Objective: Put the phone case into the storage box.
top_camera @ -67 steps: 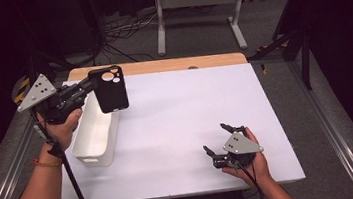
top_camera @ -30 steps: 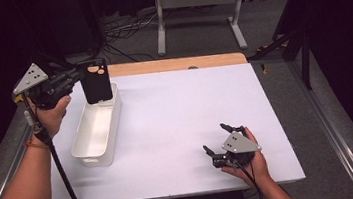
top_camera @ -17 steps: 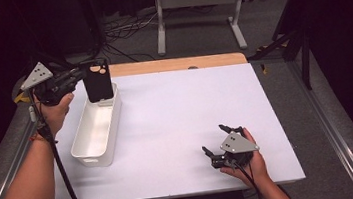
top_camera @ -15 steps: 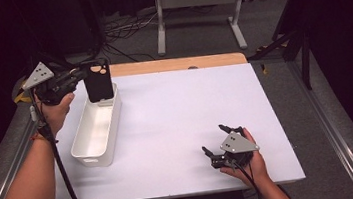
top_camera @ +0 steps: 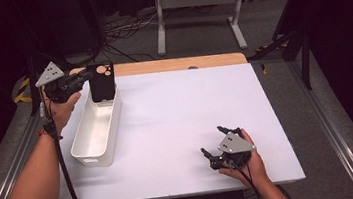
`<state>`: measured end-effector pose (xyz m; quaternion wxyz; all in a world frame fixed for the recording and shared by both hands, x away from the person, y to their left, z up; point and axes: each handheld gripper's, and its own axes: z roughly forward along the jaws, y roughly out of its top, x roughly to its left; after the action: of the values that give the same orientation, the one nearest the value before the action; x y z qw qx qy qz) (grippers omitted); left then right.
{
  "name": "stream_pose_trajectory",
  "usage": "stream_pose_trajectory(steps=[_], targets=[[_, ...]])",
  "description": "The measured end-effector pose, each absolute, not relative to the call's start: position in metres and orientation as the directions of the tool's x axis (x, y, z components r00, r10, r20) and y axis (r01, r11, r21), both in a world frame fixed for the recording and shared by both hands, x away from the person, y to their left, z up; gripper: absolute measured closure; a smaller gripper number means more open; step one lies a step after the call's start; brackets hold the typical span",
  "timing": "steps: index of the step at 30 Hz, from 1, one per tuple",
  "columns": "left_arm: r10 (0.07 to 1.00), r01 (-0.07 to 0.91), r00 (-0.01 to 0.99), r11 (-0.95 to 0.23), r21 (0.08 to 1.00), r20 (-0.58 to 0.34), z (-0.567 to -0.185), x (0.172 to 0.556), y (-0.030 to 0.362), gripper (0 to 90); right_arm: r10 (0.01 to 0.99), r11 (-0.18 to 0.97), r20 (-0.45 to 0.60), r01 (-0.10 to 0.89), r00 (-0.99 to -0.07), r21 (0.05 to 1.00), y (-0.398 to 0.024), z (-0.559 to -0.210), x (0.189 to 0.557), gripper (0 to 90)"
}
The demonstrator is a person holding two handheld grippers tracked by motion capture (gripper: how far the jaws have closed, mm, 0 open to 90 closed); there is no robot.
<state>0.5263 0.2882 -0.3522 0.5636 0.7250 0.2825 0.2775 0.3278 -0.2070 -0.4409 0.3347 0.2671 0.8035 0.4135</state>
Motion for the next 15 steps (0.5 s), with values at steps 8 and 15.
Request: stream_pose_trajectory(steps=[8,15], targets=[[0.723,0.107,0.688,-0.187,0.976,0.063,-0.370,0.539,0.295,82.5,0.696,0.535,-0.319,0.169,-0.644,0.827,-0.203,-0.445,0.326,14.3],[0.724,0.119,0.687,-0.199,0.973,0.064,-0.387,0.545,0.290,82.5,0.700,0.539,-0.317,0.181,-0.640,0.823,-0.204,-0.447,0.325,14.4]])
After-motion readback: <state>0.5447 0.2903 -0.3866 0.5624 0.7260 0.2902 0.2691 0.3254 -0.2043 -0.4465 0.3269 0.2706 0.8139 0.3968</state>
